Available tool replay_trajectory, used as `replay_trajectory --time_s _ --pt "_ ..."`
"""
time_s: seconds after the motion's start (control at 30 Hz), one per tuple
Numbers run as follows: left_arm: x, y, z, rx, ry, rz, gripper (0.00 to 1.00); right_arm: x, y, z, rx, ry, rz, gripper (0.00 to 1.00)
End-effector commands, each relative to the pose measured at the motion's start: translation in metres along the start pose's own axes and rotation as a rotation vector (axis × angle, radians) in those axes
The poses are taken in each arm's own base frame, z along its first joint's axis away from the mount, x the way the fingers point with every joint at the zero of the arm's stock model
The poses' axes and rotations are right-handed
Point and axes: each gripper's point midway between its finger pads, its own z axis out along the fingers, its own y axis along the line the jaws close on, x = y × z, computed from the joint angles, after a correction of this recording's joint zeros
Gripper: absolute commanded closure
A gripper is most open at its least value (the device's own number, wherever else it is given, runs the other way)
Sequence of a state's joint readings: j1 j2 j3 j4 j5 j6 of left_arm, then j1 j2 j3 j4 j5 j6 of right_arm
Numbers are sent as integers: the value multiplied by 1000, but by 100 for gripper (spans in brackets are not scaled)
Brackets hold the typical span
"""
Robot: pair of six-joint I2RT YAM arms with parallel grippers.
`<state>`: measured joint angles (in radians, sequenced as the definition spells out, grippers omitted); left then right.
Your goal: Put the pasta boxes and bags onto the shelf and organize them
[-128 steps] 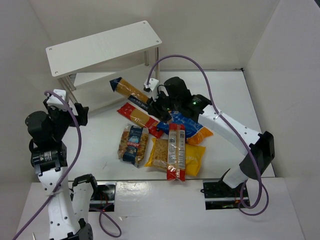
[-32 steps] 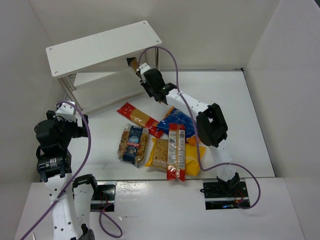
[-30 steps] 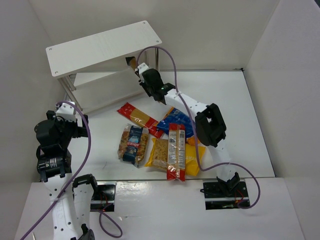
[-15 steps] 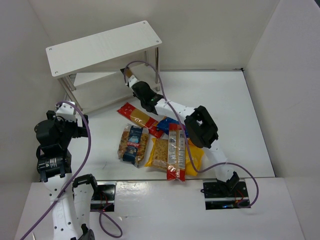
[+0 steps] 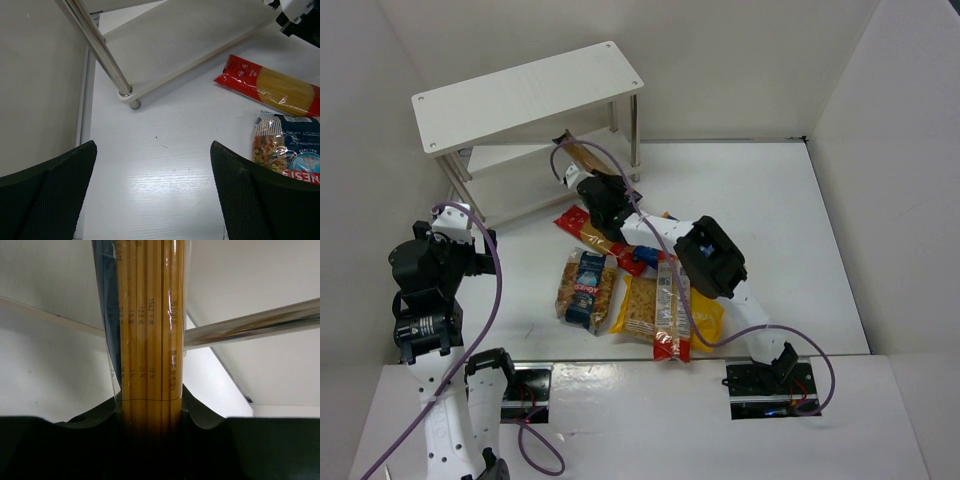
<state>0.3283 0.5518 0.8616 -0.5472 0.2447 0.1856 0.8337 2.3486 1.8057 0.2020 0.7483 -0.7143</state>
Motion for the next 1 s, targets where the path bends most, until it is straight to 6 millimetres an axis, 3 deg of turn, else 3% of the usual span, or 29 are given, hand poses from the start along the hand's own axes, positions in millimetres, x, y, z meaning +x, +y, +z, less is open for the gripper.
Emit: replay_trajectory --time_s 0.0,0.17,0.43,0.47,0.53,0.57,0.73,0.77,0.8,0.83,0.87,0.9,0.93,0.97 --pt "-9 -1 -1 12 -39 33 0 -41 -52 -3 206 -93 130 100" --pt "-9 -3 -1 21 -42 33 0 -39 -48 4 236 -82 99 100" --pt "-7 -4 -1 23 -33 30 0 -53 -45 13 213 -65 132 100" --pt "-7 -4 -1 23 -33 30 0 -56 -56 15 217 -58 155 100" --pt "-7 -4 -1 23 -33 30 0 -55 -48 20 197 -50 152 100" --pt "-7 -4 -1 23 -33 30 0 -59 -60 21 205 -48 172 100" --pt "-7 -5 -1 32 -36 30 0 -55 -56 34 166 -7 198 100" --pt "-7 -5 -1 32 -36 30 0 -63 -58 36 160 -21 223 100" --pt "-7 -5 -1 32 -36 30 0 -53 -53 41 123 17 221 100" --pt "-7 -5 -1 32 -36 30 0 -74 -74 35 137 -23 283 100" --pt "-7 -5 -1 32 -36 30 0 -60 -51 50 101 6 268 100" --pt "-7 -5 -1 32 -36 39 0 -42 -41 53 58 66 219 100" --pt "-7 -5 -1 32 -36 39 0 -57 -54 53 103 1 262 100" --pt "-7 -5 -1 32 -36 39 0 -52 -55 51 148 29 224 100"
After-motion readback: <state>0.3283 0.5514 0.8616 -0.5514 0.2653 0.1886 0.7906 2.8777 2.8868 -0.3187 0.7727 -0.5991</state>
